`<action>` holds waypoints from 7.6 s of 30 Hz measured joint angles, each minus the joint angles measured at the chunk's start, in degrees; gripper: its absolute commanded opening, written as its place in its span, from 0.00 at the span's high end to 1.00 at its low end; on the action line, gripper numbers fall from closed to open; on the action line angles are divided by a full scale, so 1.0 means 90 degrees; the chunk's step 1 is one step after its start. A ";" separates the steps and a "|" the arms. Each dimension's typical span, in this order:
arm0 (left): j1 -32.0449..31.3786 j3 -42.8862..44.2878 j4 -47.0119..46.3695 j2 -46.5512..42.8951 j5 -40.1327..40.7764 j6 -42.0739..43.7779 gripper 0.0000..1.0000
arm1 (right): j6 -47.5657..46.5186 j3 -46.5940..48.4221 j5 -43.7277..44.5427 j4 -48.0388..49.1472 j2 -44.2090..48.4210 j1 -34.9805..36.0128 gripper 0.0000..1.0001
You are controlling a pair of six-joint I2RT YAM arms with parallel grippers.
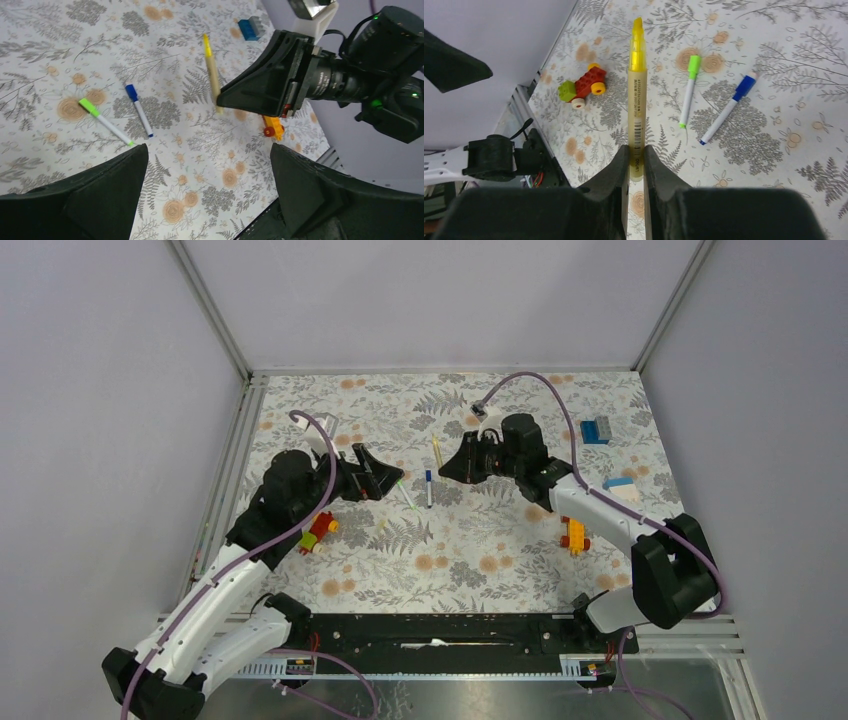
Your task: Insert the pens into the pen caps
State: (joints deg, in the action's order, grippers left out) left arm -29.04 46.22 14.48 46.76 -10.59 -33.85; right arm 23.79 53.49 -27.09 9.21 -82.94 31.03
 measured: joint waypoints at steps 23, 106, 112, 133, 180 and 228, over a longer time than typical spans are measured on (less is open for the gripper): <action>0.0000 0.0000 -0.1095 0.0379 -0.0933 -0.0500 0.24 | 0.0418 0.0002 -0.0940 0.1251 -0.0029 0.0617 1.00; -0.0012 -0.0702 -0.2290 0.0452 -0.0760 -0.1787 1.00 | 0.1185 -0.0367 -0.1766 0.3288 -0.0236 0.1013 0.66; -0.0012 -0.0726 -0.2290 0.0440 -0.0721 -0.1804 1.00 | 0.1190 -0.0342 -0.1761 0.3356 -0.0274 0.1025 0.72; -0.0012 -0.0865 -0.2210 0.0257 -0.0469 -0.1812 0.62 | 0.1103 -0.0287 -0.1554 0.3228 -0.0335 0.1127 1.00; -0.0386 -0.0641 0.0605 0.3303 0.1445 -0.1175 0.24 | -0.0500 -0.0809 0.1899 0.0340 0.0848 0.1137 1.00; -0.0804 0.0114 0.1183 0.4510 0.2382 -0.0775 0.17 | -0.0857 -0.0809 0.2127 0.0138 0.0848 0.1137 1.00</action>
State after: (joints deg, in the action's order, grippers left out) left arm -36.27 47.24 25.12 87.35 10.85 -40.82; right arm 16.08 46.22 -7.94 10.46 -75.31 41.25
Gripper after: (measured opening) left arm 0.816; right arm 0.216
